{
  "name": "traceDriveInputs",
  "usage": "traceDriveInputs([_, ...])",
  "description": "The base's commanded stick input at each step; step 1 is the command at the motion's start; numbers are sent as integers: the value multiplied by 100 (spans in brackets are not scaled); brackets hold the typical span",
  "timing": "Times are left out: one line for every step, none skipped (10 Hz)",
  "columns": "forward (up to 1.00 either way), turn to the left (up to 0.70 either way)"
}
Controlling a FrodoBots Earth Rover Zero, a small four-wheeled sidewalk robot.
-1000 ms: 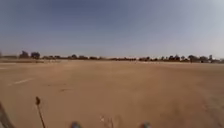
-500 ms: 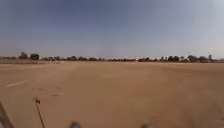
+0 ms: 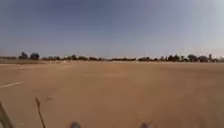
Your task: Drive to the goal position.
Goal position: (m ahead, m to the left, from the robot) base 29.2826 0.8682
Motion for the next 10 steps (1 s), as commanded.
traceDriveInputs([50,0])
traceDriveInputs([50,0])
traceDriveInputs([50,0])
traceDriveInputs([50,0])
traceDriveInputs([50,0])
traceDriveInputs([50,0])
traceDriveInputs([50,0])
traceDriveInputs([50,0])
traceDriveInputs([50,0])
traceDriveInputs([50,0])
